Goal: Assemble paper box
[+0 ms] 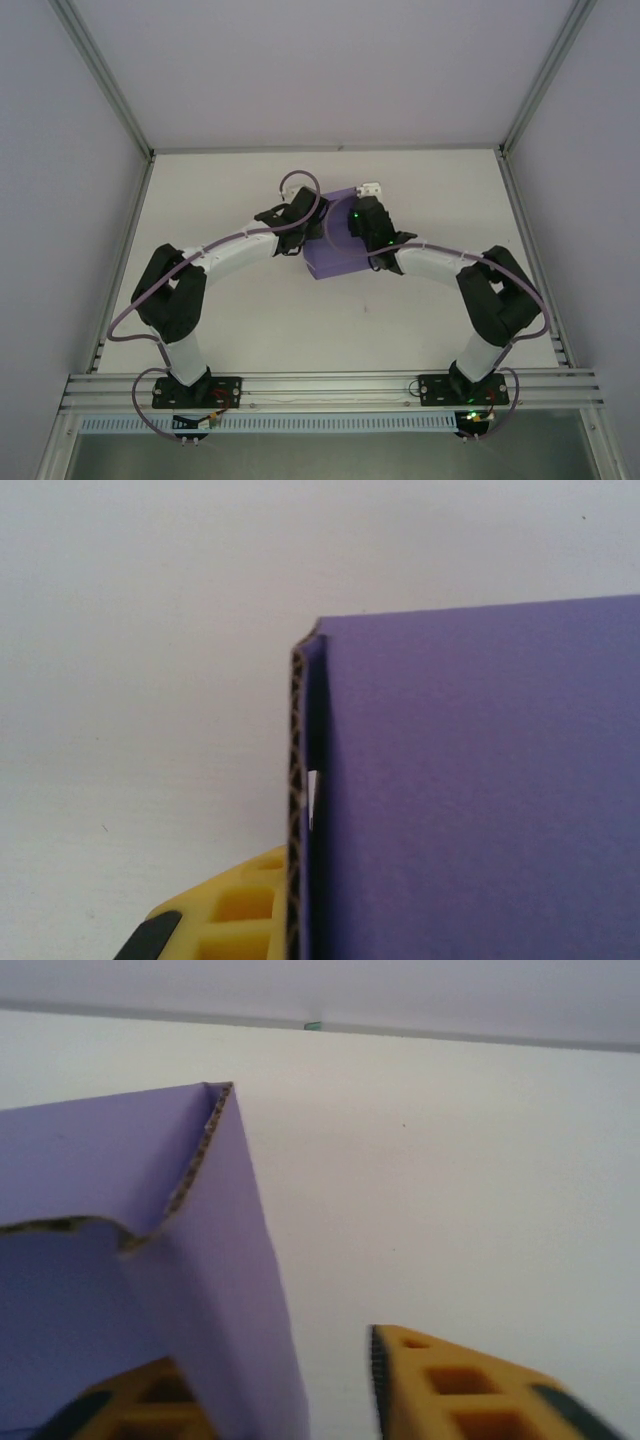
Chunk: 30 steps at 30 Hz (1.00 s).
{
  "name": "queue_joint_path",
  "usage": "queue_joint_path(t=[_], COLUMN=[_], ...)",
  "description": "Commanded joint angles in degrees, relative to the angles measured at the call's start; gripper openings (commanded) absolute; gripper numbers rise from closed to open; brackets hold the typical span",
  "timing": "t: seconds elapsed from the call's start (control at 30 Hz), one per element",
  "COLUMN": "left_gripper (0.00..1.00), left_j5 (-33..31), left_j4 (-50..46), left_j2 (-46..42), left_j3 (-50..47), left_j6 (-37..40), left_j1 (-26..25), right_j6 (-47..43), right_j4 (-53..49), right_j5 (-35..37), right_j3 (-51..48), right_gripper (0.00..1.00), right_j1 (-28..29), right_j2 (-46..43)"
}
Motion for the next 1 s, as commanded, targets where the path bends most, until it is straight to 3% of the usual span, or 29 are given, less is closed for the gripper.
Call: queue_joint_path(t=[0.0,0.1,0.2,0.27,0.37,0.5,0.6,0.67,0.8,0.97], left_gripper=[0.00,0.00,0.00,0.00,0.00,0.00,0.00,0.00,0.00,0.00], left_j5=[0.98,2.26,4.30,8.04,17.17,28.07,37.59,35.67,28.88,27.94], left_j4=[-1.24,-1.40,-2.57,-2.28,-5.37,-19.11,-33.95,-40.21,-44.97,-45.42], left_j2=[-2.71,-2.77,-2.77,-3.11,-3.30,-2.37,-1.28,0.07,4.09,7.11], left_j3=[0.02,0.85,2.09,2.40,4.28,10.08,12.78,14.57,18.91,20.70], left_j6=[4.17,6.21,9.36,13.77,25.19,45.44,62.35,66.24,66.10,68.90], left_j1=[0.55,0.63,0.98,1.81,3.97,5.72,5.44,4.78,2.81,-0.24], right_j6=[-0.25,-0.98,-2.18,-1.20,2.90,6.26,7.59,7.89,10.24,8.26], right_j4=[-1.54,-4.07,-6.07,-8.34,-14.71,-22.92,-35.46,-40.40,-45.26,-45.29], right_j5=[-7.79,-17.81,-28.88,-32.68,-27.48,-15.97,-14.72,-14.08,-12.36,-12.49], right_j3=[-1.00,-2.06,-4.24,-5.53,-6.71,-9.71,-7.80,-7.41,-7.81,-8.29], right_gripper=[0.49,0.69,1.00,1.00,1.00,1.00,1.00,1.00,1.00,1.00], right_j1=[-1.90,-1.88,-1.92,-1.93,-1.94,-2.20,-3.66,-3.94,-4.41,-5.31], right_j2=[-4.08,-7.74,-12.80,-16.86,-24.46,-34.83,-38.20,-38.90,-38.78,-37.59])
